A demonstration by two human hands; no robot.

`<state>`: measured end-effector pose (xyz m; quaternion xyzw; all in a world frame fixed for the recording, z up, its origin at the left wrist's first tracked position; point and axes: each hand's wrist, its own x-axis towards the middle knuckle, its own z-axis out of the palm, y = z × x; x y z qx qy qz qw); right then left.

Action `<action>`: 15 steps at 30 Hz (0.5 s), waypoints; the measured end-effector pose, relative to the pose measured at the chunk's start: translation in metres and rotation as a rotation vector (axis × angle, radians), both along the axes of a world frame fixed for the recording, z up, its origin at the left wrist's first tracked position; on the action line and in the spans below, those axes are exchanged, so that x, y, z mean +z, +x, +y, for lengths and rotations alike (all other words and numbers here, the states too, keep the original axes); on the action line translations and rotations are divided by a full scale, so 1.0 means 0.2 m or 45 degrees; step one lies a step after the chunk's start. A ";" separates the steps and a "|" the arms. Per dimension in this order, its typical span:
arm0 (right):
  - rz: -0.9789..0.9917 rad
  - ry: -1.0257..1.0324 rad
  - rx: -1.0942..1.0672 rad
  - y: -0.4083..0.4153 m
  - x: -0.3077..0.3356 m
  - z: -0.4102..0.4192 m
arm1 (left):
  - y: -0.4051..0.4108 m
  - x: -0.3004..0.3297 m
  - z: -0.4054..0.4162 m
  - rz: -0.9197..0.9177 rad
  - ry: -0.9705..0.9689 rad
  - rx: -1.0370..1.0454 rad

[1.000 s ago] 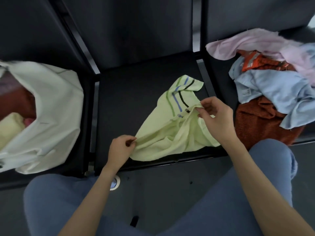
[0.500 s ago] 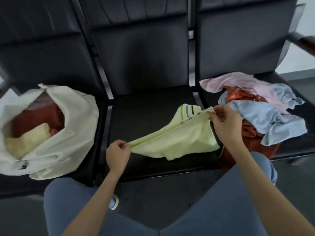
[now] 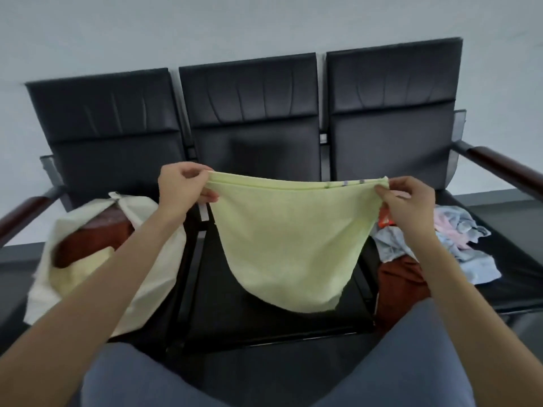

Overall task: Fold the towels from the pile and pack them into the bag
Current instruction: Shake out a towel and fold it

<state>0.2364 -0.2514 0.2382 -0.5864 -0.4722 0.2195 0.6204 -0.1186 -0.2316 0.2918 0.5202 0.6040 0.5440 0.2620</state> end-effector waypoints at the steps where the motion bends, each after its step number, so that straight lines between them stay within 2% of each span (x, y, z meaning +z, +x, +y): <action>1: 0.031 -0.025 0.038 0.00 0.02 -0.01 | -0.03 0.03 0.00 0.127 -0.031 -0.055; 4: 0.084 -0.108 0.170 -0.02 0.05 0.01 | -0.12 0.11 0.03 0.504 -0.192 -0.211; 6: 0.051 -0.156 0.224 -0.04 0.07 0.04 | -0.16 0.15 0.06 0.580 -0.284 -0.257; 11: -0.069 -0.230 0.267 -0.05 0.09 0.26 | -0.19 0.17 0.25 0.480 -0.323 -0.278; 15: -0.104 -0.250 0.306 -0.05 0.09 0.52 | -0.19 0.10 0.50 0.415 -0.336 -0.197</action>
